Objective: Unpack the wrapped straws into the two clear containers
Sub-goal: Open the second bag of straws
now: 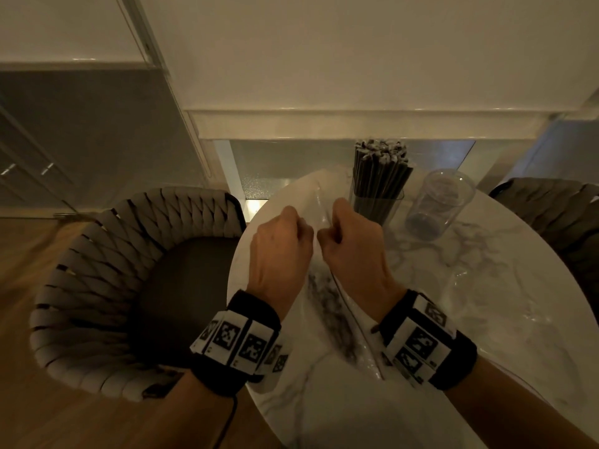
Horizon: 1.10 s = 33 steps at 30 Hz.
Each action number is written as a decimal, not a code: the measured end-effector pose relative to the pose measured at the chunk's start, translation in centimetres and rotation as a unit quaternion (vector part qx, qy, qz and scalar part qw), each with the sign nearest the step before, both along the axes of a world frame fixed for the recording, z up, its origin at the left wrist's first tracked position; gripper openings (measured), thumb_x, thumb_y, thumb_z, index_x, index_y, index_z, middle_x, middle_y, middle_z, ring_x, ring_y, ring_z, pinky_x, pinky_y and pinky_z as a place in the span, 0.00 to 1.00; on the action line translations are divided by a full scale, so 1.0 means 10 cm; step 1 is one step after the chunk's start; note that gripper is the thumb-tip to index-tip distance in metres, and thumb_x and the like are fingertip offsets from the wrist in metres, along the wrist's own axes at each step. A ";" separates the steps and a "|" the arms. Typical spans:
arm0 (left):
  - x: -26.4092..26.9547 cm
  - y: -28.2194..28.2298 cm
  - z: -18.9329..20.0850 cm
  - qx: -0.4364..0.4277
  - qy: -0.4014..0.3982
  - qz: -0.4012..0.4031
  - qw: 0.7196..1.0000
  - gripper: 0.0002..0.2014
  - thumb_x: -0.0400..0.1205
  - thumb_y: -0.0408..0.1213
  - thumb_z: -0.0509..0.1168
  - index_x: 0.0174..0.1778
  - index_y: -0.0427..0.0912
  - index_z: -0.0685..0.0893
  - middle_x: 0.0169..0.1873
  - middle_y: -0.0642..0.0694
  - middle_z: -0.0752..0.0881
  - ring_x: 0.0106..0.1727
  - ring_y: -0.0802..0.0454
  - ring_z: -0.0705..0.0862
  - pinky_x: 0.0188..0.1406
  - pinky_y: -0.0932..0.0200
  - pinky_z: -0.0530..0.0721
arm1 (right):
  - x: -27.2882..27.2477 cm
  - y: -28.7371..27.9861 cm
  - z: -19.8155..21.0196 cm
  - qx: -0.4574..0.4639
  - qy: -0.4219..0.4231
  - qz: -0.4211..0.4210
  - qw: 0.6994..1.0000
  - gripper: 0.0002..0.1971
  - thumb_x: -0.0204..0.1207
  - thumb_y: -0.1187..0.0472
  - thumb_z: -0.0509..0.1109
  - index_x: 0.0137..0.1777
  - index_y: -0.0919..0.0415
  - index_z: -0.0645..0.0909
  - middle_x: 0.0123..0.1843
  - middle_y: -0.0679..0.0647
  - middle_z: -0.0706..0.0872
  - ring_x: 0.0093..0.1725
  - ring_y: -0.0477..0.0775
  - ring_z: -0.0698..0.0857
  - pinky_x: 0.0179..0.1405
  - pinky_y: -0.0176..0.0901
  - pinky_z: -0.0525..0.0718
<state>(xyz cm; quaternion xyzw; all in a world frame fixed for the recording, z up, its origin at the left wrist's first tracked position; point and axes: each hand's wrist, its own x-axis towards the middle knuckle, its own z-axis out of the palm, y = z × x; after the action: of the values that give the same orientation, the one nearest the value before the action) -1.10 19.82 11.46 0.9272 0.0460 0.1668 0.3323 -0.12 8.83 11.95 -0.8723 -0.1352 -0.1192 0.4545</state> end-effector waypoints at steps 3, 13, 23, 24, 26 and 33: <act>0.02 0.09 0.01 -0.184 0.023 -0.013 0.983 0.10 0.83 0.37 0.64 0.39 0.34 0.82 0.30 0.44 0.86 0.30 0.54 0.86 0.31 0.65 0.86 | 0.04 -0.09 -0.04 0.010 -0.005 -0.028 1.000 0.13 0.70 0.73 0.69 0.33 0.62 0.67 0.23 0.45 0.67 0.21 0.44 0.67 0.23 0.29 0.70; 0.03 0.04 0.04 -0.350 0.081 -0.061 0.931 0.06 0.81 0.31 0.66 0.42 0.34 0.87 0.35 0.40 0.90 0.36 0.49 0.91 0.42 0.55 0.91 | -0.01 -0.09 -0.09 0.076 0.062 0.006 0.995 0.06 0.76 0.66 0.66 0.38 0.63 0.74 0.28 0.51 0.81 0.25 0.41 0.80 0.23 0.24 0.75; -0.03 0.07 -0.11 -0.130 0.003 -0.032 0.991 0.07 0.84 0.35 0.61 0.43 0.37 0.80 0.33 0.45 0.86 0.36 0.47 0.86 0.40 0.45 0.88 | 0.08 -0.17 -0.03 0.037 0.079 0.000 0.996 0.07 0.75 0.63 0.70 0.47 0.63 0.75 0.37 0.55 0.83 0.33 0.52 0.82 0.33 0.50 0.85; -0.02 0.06 -0.11 -0.154 0.010 -0.042 0.987 0.07 0.84 0.37 0.61 0.44 0.39 0.81 0.34 0.46 0.87 0.37 0.49 0.87 0.43 0.46 0.89 | 0.08 -0.15 -0.03 0.035 0.109 0.013 0.993 0.11 0.75 0.58 0.71 0.52 0.61 0.75 0.41 0.55 0.84 0.36 0.53 0.85 0.35 0.49 0.87; 0.00 0.04 -0.13 -0.258 0.021 -0.045 0.965 0.07 0.85 0.37 0.61 0.45 0.40 0.81 0.36 0.47 0.89 0.41 0.51 0.89 0.47 0.47 0.90 | 0.07 -0.12 -0.06 0.039 0.179 0.049 0.982 0.15 0.76 0.56 0.71 0.58 0.58 0.73 0.39 0.56 0.86 0.35 0.55 0.88 0.36 0.50 0.89; 0.01 0.34 0.01 -0.675 0.149 0.011 0.722 0.11 0.83 0.25 0.57 0.35 0.36 0.77 0.22 0.47 0.73 0.24 0.56 0.71 0.24 0.66 0.82 | 0.30 -0.54 -0.26 -0.154 0.109 -0.022 0.982 0.07 0.72 0.71 0.68 0.49 0.66 0.80 0.40 0.57 0.82 0.38 0.57 0.81 0.36 0.42 0.73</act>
<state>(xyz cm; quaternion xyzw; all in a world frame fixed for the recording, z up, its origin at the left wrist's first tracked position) -1.03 23.18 11.58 0.4695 0.2053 -0.0455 0.8575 2.86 3.42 9.35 -0.9422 -0.0824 -0.0112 0.3245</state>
